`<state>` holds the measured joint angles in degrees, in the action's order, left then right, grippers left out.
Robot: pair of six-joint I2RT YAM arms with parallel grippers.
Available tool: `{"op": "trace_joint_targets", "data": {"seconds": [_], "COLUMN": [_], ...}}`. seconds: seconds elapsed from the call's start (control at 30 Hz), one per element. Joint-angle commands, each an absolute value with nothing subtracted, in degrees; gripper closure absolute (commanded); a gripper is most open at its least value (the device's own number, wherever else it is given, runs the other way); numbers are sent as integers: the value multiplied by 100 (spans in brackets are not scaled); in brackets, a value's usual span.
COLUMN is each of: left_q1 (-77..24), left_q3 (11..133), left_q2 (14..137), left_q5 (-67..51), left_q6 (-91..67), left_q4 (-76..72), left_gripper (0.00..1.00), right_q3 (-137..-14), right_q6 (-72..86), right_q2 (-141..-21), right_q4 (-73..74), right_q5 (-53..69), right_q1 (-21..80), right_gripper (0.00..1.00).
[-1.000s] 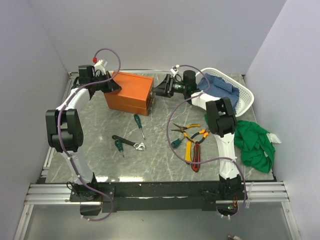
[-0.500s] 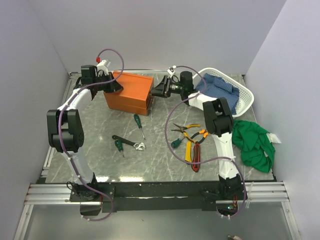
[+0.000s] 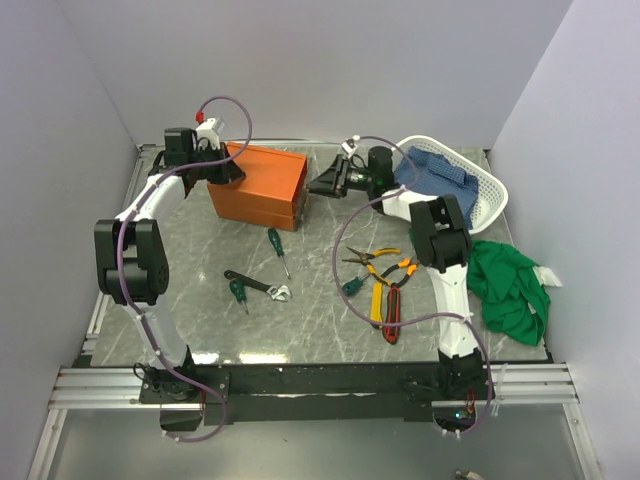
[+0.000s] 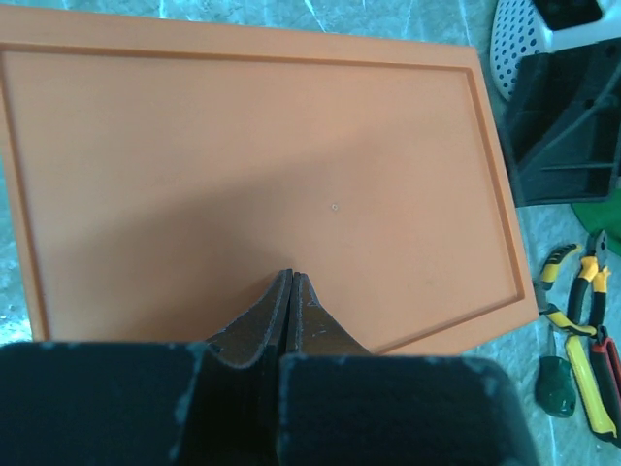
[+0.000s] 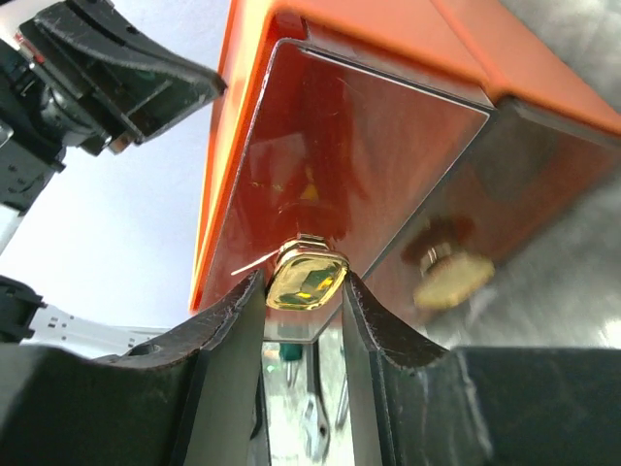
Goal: Sort the tools into containers
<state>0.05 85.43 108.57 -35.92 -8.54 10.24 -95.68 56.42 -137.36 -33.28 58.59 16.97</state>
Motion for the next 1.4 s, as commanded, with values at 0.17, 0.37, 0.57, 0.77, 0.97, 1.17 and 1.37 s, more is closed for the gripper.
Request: {"op": "trace_joint_targets", "data": {"seconds": [0.17,0.37,0.57,0.77,0.97,1.17,1.37], "left_q1": [35,79,79,70,79,79,141], "left_q3": [8587,8701,9069,9535,9572,9107,8509], "left_q2": [11004,11101,11144,10952,10478,10073,9660], "left_q5": [-3164,-3225,-3304,-3437,-3349,-3182,-3032], "left_q6": [-615,-729,-765,-1203,-1555,-1284,-1424], "left_q4": [1441,1310,1213,897,730,826,774], "left_gripper": [99,99,99,96,69,55,56], "right_q3": [-8579,-8324,-8209,-8568,-9308,-7956,-7295], "right_q6": [4984,4439,3868,1825,-5829,-8303,-9006], "right_q2": [-12727,-12332,-12015,-11427,-10785,-9995,-9773], "right_q4": [-3244,-2585,-1846,100,6160,6577,5984], "right_q5": [6240,6196,6108,6003,5338,4387,3710], "right_q1": [1090,923,704,571,1063,1634,2415], "right_gripper": [89,88,85,54,43,22,22]}}
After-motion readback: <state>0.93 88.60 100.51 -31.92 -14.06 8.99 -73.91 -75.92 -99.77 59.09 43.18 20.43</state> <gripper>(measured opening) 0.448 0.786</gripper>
